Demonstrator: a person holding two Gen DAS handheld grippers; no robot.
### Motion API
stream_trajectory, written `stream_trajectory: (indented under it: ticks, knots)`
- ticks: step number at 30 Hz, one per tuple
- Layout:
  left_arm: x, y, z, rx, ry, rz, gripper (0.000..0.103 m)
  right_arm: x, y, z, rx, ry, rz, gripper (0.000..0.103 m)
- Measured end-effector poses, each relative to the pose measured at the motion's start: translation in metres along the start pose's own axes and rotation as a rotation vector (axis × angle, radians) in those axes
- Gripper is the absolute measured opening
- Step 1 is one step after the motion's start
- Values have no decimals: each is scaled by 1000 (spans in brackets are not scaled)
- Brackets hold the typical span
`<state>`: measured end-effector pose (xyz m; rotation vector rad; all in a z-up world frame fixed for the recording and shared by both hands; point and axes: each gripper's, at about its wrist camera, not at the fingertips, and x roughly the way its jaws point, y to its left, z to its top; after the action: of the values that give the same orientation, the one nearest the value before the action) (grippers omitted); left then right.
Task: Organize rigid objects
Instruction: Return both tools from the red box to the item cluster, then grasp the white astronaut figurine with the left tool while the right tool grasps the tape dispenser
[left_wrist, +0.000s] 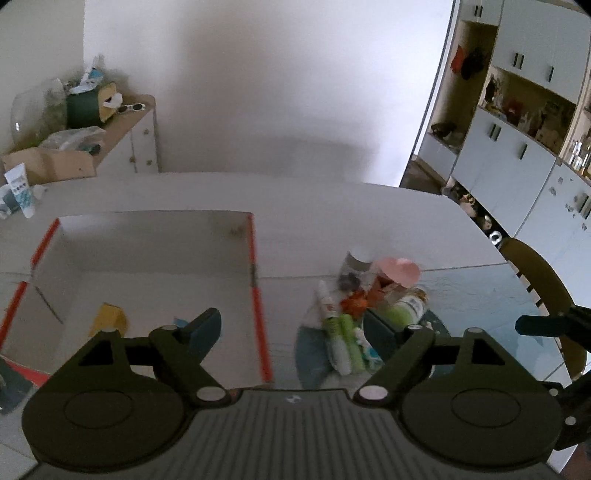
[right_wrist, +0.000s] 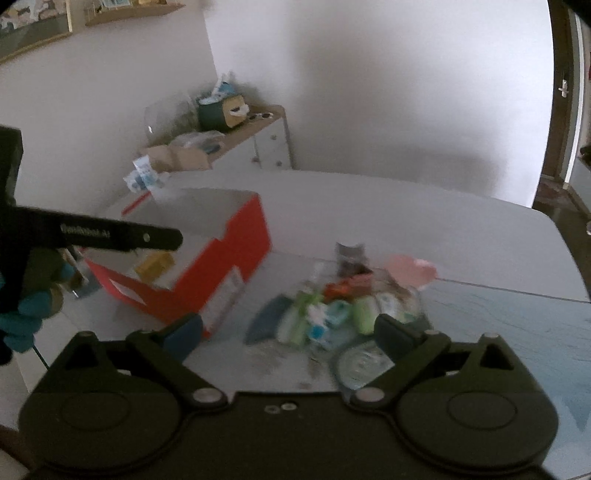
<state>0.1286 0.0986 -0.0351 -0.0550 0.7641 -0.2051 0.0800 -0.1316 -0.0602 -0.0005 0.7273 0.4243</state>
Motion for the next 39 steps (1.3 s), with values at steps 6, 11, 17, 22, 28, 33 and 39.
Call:
stream_trajectory:
  ticks: [6,11,17,22,28,33,39]
  knots:
    - [22,-34,-10,30,36,-3,84,6,-23,-14,-56,29,-14,99]
    - [42,-56,-21,57,54,22,84,20,-44,-20,-43,55,-25,99]
    - [66,-73,-33,80,75,40,84,45,-60,-27,-52,92,-43,99]
    - [86,-82,-39,99,102,31,84,63,-64,-35,-126,131,-16,99]
    - [112,-88,-43,91,142,33,84,87,-66,-39,-189,168,19,98]
    - [128,-94,-44,95,155,36,84,101,-70,-40,-223,177,28,98]
    - [144,-101,-45,92,147,55,84,117,-78,-40,-225,190,74,98]
